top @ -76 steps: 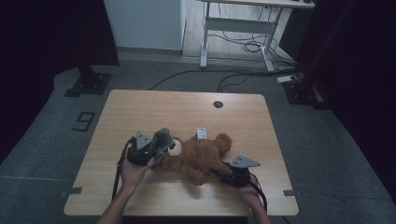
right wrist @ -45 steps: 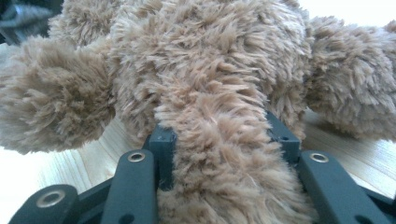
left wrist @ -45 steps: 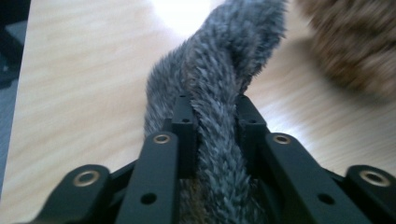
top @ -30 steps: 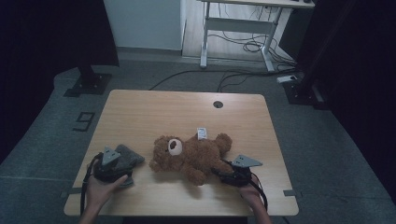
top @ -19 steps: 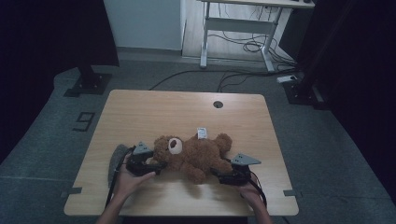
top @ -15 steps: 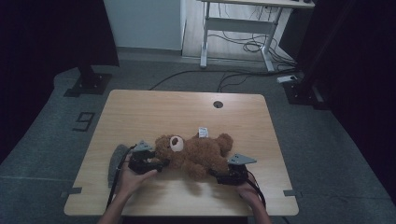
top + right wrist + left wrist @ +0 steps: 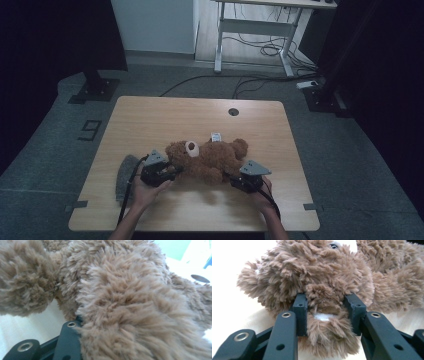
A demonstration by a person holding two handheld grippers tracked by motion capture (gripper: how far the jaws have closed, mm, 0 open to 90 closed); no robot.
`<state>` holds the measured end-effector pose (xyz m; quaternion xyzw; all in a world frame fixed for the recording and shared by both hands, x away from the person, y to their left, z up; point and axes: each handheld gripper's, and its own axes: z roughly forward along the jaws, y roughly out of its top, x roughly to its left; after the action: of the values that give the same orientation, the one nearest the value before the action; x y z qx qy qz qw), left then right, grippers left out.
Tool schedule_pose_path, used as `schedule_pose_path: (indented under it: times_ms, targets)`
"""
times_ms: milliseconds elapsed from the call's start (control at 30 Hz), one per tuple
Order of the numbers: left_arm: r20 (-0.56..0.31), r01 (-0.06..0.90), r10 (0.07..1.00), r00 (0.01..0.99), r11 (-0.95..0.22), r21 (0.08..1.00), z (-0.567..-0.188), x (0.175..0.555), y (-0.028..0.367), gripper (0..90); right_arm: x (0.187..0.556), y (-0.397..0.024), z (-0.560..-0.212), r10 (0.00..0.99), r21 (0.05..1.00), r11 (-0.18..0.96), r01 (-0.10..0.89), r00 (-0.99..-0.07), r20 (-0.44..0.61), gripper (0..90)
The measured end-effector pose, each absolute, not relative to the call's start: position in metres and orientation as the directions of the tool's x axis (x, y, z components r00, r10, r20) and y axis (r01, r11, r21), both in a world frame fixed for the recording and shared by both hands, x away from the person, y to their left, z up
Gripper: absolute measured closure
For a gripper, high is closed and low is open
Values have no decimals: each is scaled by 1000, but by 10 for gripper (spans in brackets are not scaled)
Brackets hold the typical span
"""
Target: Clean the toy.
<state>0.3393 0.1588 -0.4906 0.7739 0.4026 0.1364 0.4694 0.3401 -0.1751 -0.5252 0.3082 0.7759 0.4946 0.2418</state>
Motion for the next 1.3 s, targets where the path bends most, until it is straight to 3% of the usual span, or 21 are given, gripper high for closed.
schedule_pose_path:
  times_ms: [333, 600, 733, 1167, 1300]
  targets:
    - [-180, 535, 770, 612, -235, 812, -501, 365, 156, 577, 370, -180, -530, 734, 913, 314, 258, -676, -61, 529]
    - [-177, 536, 779, 601, -228, 813, -496, 358, 167, 418, 361, -185, -528, 771, 913, 273, 303, -636, -20, 259]
    - [-130, 501, 785, 605, -249, 829, -484, 343, 172, 355, 346, -197, -524, 781, 933, 216, 288, -624, 12, 224]
    - [-141, 509, 804, 578, -220, 833, -485, 293, 201, 337, 304, -240, -534, 781, 933, 132, 335, -615, 110, 203]
    - [-108, 506, 803, 586, -259, 823, -487, 285, 210, 335, 303, -249, -542, 790, 920, 121, 374, -598, 139, 225]
